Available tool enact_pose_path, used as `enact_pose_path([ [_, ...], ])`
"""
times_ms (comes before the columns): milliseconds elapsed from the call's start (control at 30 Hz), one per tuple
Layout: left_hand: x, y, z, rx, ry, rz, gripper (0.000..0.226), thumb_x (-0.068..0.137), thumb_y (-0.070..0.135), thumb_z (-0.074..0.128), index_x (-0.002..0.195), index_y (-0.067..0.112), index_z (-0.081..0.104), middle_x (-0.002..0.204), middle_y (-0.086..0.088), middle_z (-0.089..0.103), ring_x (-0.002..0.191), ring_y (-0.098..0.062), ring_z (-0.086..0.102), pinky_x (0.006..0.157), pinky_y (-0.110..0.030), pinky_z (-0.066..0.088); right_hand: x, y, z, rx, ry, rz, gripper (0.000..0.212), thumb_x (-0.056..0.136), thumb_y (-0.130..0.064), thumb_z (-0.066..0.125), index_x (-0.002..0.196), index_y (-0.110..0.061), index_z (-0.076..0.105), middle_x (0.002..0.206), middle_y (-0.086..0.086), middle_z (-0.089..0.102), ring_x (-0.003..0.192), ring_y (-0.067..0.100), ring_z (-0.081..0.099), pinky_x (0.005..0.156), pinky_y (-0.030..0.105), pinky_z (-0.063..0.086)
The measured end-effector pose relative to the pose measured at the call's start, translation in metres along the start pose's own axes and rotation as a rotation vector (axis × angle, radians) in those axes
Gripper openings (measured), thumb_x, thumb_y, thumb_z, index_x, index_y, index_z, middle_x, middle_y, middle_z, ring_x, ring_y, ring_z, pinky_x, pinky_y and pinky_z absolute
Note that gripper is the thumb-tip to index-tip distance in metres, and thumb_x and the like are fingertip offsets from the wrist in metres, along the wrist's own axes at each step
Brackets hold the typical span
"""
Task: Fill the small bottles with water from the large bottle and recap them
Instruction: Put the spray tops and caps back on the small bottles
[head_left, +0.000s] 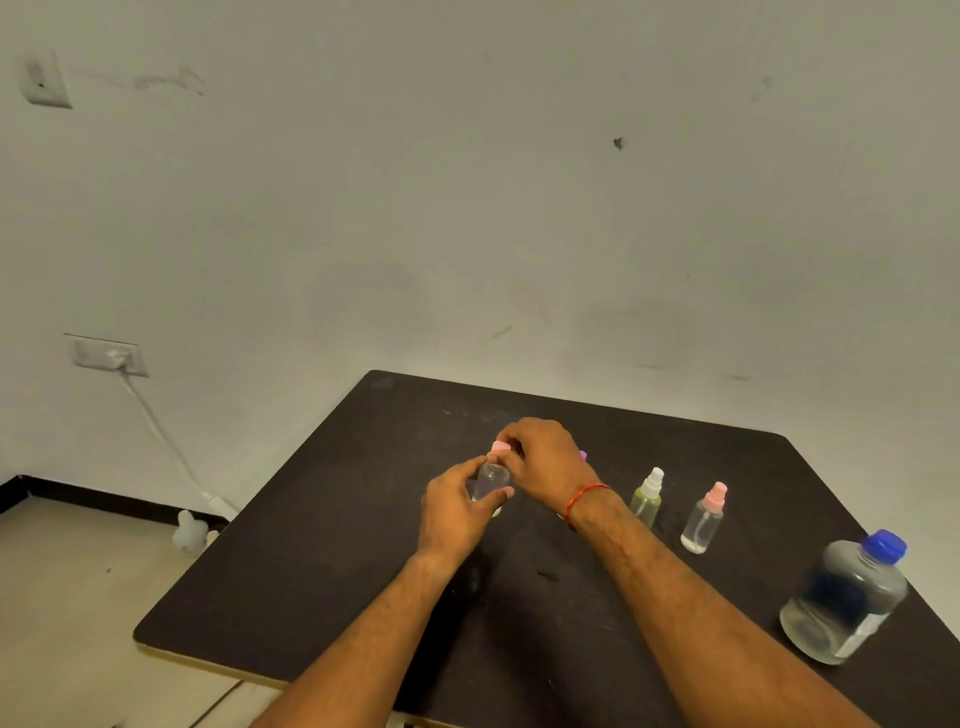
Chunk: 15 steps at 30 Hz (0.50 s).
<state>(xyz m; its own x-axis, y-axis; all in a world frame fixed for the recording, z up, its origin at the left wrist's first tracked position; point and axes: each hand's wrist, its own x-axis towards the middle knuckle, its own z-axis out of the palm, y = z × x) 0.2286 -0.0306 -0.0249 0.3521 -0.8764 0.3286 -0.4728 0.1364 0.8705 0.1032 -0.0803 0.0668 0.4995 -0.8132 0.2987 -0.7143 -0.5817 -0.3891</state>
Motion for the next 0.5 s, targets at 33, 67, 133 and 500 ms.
enact_pose_path([
  [33, 0.0, 0.0, 0.001, 0.001, -0.002, 0.005, 0.053, 0.078, 0.036, 0.084, 0.127, 0.022, 0.068, 0.117, 0.011, 0.07, 0.106, -0.002, 0.063, 0.088, -0.009, 0.044, 0.001, 0.0, -0.001, -0.03, -0.004, 0.013, 0.016, 0.09, -0.033, 0.062, 0.09, -0.019, 0.069, 0.088, -0.002, 0.064, 0.08, 0.012, 0.059, 0.076, 0.029, 0.052],
  [67, -0.001, 0.0, 0.001, 0.001, -0.007, 0.006, 0.054, 0.079, 0.036, 0.084, 0.129, 0.022, 0.067, 0.119, 0.009, 0.071, 0.109, -0.004, 0.064, 0.093, -0.014, 0.047, 0.002, 0.0, -0.001, -0.064, -0.008, 0.025, 0.021, 0.089, -0.039, 0.063, 0.086, -0.019, 0.067, 0.084, -0.002, 0.064, 0.076, 0.012, 0.058, 0.069, 0.025, 0.048],
  [133, -0.002, 0.001, 0.002, 0.001, -0.013, 0.007, 0.053, 0.079, 0.036, 0.083, 0.128, 0.021, 0.068, 0.119, 0.007, 0.072, 0.11, -0.007, 0.065, 0.097, -0.02, 0.05, 0.003, -0.001, -0.003, -0.115, -0.007, 0.054, 0.032, 0.088, -0.049, 0.064, 0.076, -0.02, 0.06, 0.076, -0.001, 0.062, 0.069, 0.012, 0.055, 0.058, 0.021, 0.039],
  [500, 0.002, 0.003, 0.001, -0.025, -0.006, 0.023, 0.049, 0.078, 0.037, 0.083, 0.124, 0.024, 0.07, 0.113, 0.012, 0.073, 0.104, -0.005, 0.067, 0.088, -0.017, 0.052, -0.009, 0.003, 0.001, 0.25, 0.03, -0.006, 0.037, 0.086, -0.006, 0.063, 0.119, -0.022, 0.068, 0.113, -0.003, 0.068, 0.103, 0.01, 0.061, 0.094, 0.036, 0.054],
])
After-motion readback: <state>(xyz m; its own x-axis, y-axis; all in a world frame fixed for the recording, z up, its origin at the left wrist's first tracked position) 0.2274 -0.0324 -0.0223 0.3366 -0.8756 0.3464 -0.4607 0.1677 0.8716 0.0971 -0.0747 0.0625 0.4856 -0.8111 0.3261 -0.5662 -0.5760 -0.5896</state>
